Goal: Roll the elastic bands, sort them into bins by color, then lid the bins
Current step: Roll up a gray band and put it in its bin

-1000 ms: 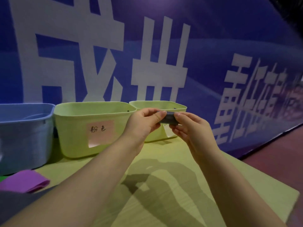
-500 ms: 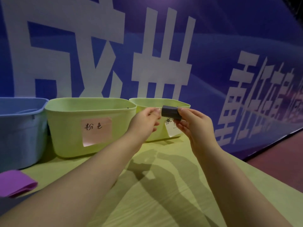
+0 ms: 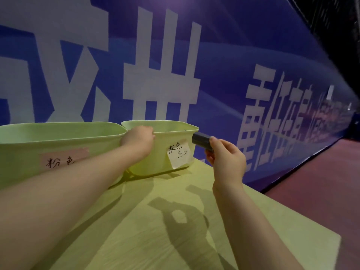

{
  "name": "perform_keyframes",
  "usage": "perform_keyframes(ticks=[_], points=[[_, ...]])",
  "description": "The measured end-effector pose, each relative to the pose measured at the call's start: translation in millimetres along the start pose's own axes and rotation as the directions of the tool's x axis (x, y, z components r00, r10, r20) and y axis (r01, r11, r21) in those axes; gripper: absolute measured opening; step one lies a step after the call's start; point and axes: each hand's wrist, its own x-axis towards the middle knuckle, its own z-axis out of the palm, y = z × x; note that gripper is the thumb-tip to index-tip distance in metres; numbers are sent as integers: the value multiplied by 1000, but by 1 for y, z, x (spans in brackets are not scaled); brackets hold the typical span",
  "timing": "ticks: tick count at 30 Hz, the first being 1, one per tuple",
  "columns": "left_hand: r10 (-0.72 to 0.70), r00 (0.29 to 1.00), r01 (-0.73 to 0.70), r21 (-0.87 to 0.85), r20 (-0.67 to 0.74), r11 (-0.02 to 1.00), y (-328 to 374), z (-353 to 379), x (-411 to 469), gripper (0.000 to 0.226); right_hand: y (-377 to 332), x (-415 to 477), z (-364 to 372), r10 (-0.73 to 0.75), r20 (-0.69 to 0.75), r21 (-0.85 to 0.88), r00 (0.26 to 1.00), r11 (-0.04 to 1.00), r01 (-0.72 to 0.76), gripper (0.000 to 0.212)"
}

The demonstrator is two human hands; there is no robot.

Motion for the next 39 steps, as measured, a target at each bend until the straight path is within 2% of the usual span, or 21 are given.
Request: perform_keyframes(ticks=[5, 8, 11, 14, 20, 23, 27, 29, 34, 39], points=[[74, 995, -80, -105, -66, 991, 4, -9, -20, 29, 0, 3, -1, -69, 3, -29, 998, 997, 69, 5], [127, 984, -142, -125, -122, 982, 5, -12, -36, 26, 0, 3, 1, -186, 20, -129, 982, 974, 188, 3], [191, 970, -210, -120, -150, 970, 8, -13, -49, 26, 7, 2, 4, -257, 61, -241, 964, 934, 264, 14], [238, 959, -256, -105, -155, 961, 13, -10, -61, 26, 18, 2, 6, -292, 76, -335, 953, 893, 300, 20], [308, 941, -322, -87, -139, 943, 18, -10, -78, 29, 23, 1, 5, -318, 118, -398, 941, 853, 338, 24], [333, 931, -347, -85, -147, 934, 18, -9, -81, 30, 22, -1, 7, -315, 165, -461, 934, 813, 356, 33], [323, 934, -338, -90, -154, 937, 17, -9, -79, 30, 25, -2, 10, -246, 283, -524, 927, 770, 364, 55], [303, 943, -316, -81, -138, 945, 16, -9, -75, 29, 24, -2, 12, -249, 286, -495, 925, 788, 365, 56], [269, 952, -282, -76, -149, 956, 13, -9, -65, 29, 20, -1, 9, -319, 163, -429, 934, 829, 358, 48], [201, 969, -208, -32, -145, 978, 7, -9, -48, 29, 18, -3, 7, -335, 105, -414, 936, 841, 347, 33]])
